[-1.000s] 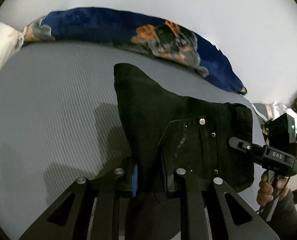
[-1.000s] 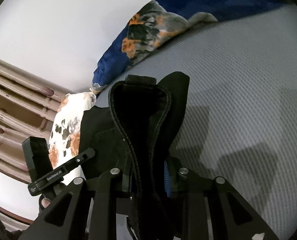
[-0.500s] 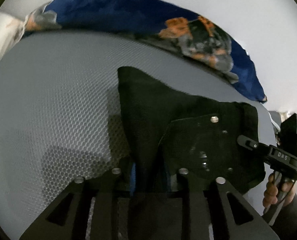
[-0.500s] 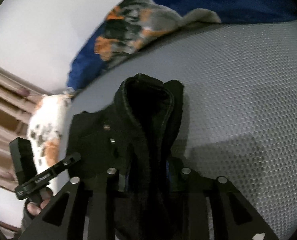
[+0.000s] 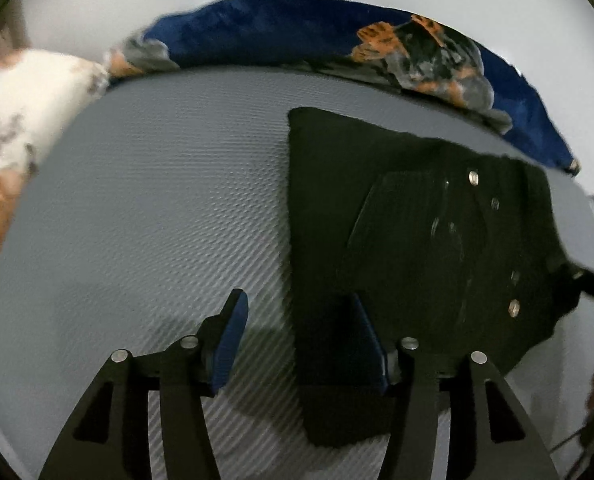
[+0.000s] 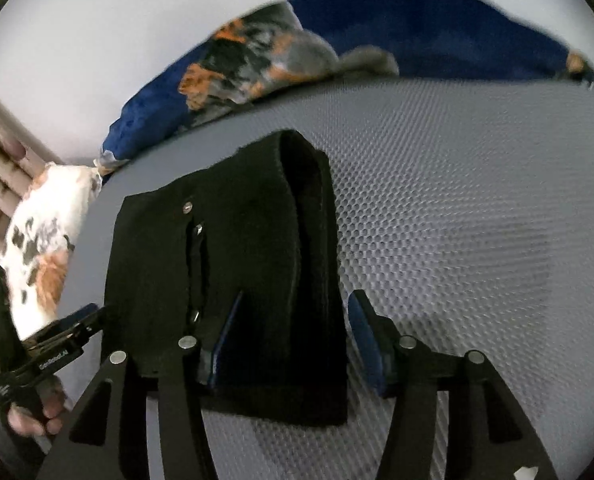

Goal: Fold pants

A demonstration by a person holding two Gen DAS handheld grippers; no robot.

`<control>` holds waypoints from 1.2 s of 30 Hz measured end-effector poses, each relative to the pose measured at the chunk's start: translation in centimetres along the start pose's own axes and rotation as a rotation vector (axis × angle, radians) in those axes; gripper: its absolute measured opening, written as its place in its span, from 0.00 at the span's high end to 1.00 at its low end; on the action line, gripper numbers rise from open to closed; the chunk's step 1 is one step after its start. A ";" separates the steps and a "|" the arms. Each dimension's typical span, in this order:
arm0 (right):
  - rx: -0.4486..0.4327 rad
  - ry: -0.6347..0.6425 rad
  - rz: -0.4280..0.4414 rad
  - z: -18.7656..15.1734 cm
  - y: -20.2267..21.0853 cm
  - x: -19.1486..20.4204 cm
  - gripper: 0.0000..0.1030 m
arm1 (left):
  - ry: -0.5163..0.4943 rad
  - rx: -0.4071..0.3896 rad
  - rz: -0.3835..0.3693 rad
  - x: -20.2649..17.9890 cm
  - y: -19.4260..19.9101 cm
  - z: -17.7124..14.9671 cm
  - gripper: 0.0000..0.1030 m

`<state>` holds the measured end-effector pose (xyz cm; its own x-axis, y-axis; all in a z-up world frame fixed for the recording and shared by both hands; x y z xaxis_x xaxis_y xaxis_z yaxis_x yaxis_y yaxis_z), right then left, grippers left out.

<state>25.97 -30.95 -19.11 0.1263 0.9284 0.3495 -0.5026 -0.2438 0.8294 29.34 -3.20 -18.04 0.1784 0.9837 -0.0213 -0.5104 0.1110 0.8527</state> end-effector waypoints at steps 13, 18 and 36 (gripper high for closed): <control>-0.129 0.132 -0.153 -6.2 6.1 3.3 0.24 | 0.029 -0.039 0.126 0.2 5.7 -7.1 0.42; -0.142 0.160 -0.160 -8.5 6.8 4.8 0.22 | 0.034 -0.047 0.129 -0.1 7.2 -8.9 0.42; -0.150 0.167 -0.125 -11.9 8.4 7.0 0.21 | 0.018 -0.098 0.131 -1.1 10.1 -11.2 0.42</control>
<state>12.45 -23.17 -14.83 0.0582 0.9852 0.1613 -0.6146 -0.0920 0.7834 14.54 -1.61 -15.29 0.0903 0.9929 0.0772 -0.6084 -0.0064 0.7936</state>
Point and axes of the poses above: each gripper's, at about its wrist camera, not at the fingertips, and y roughly against the way its jaws point, x to its left, z to its top, the point moved 8 cm from there along -y, roughly the way its jaws point, and after that the axes turned 4 degrees about -y, right-handed, at the moved point
